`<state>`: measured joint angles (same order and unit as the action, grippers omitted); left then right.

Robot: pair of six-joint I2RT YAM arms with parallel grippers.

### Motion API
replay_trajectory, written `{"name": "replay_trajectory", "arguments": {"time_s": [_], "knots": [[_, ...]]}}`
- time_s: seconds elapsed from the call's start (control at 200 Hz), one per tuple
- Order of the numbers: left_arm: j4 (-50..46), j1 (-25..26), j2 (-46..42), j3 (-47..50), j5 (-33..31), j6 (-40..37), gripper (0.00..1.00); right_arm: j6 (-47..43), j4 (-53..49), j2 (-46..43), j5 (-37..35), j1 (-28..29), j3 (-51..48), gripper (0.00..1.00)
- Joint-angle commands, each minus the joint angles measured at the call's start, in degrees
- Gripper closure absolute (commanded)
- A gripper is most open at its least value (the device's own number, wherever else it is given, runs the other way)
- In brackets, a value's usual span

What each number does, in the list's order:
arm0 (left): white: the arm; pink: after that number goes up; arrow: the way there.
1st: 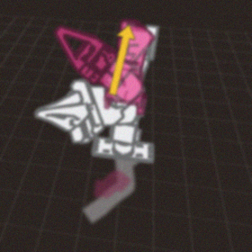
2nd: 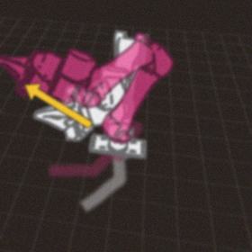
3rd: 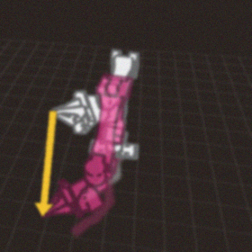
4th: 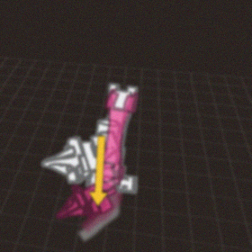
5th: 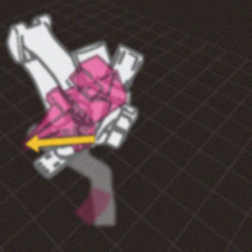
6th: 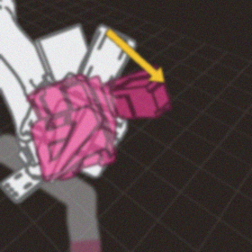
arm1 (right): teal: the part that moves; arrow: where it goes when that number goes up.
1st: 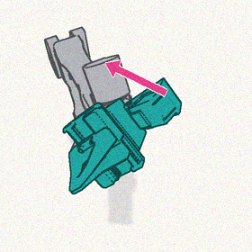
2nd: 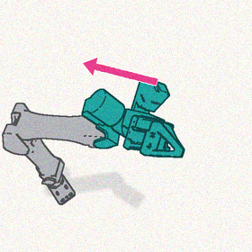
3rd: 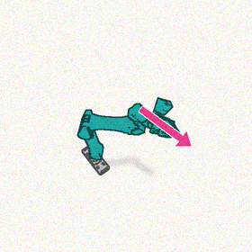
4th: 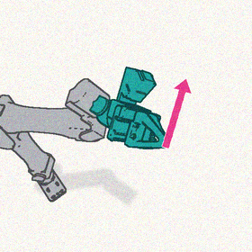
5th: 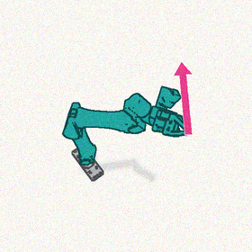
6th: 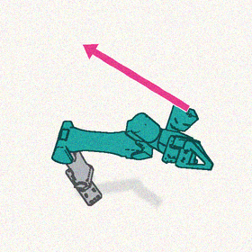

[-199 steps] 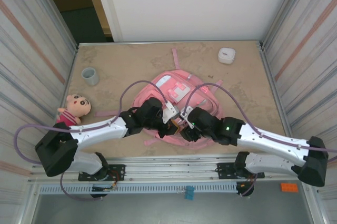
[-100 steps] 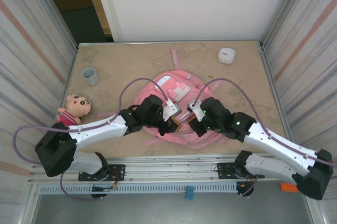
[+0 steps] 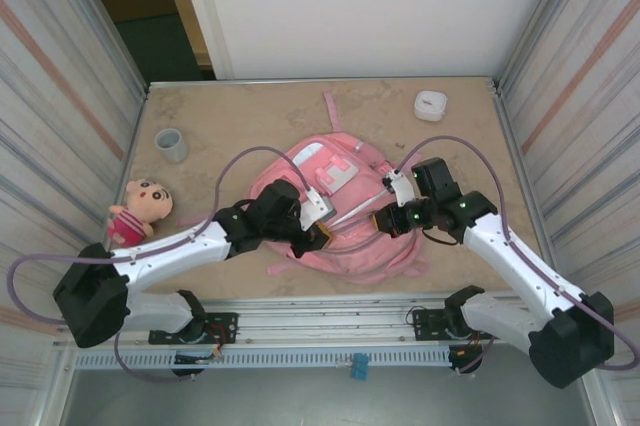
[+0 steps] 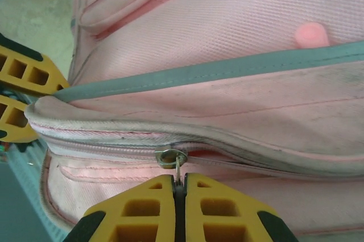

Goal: Pack the student bag

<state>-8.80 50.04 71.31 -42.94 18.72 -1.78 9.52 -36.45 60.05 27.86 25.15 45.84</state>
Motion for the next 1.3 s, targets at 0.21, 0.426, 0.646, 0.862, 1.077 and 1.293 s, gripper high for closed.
{"name": "replay_trajectory", "arguments": {"time_s": [0.21,0.426,0.646,0.862,1.077,1.293], "knots": [[-6.79,-8.67,-6.49,2.07,-10.87,1.08,0.89,12.5,5.59,-0.16,0.09,2.06,-2.92,1.0],[-3.72,-9.17,-5.05,2.42,-18.64,6.27,0.68,26.1,18.01,-2.93,-4.28,11.82,-9.06,1.0],[-5.09,-10.93,-5.66,0.32,-17.35,17.94,0.22,31.94,23.99,0.44,-5.71,17.13,-8.73,1.0],[-10.67,-10.84,-15.65,2.28,-18.51,43.19,0.23,33.43,27.88,6.7,-5.95,20.44,-4.98,1.0],[-13.28,-4.37,-25.05,7.07,-25.53,68.94,0.29,30.99,29.27,15.38,-3.53,23.06,1.06,1.0],[-11.6,3.87,-20.27,6.91,-29.97,90.96,0.31,27.65,27.71,19.57,-2.54,24.81,5.03,1.0]]}}
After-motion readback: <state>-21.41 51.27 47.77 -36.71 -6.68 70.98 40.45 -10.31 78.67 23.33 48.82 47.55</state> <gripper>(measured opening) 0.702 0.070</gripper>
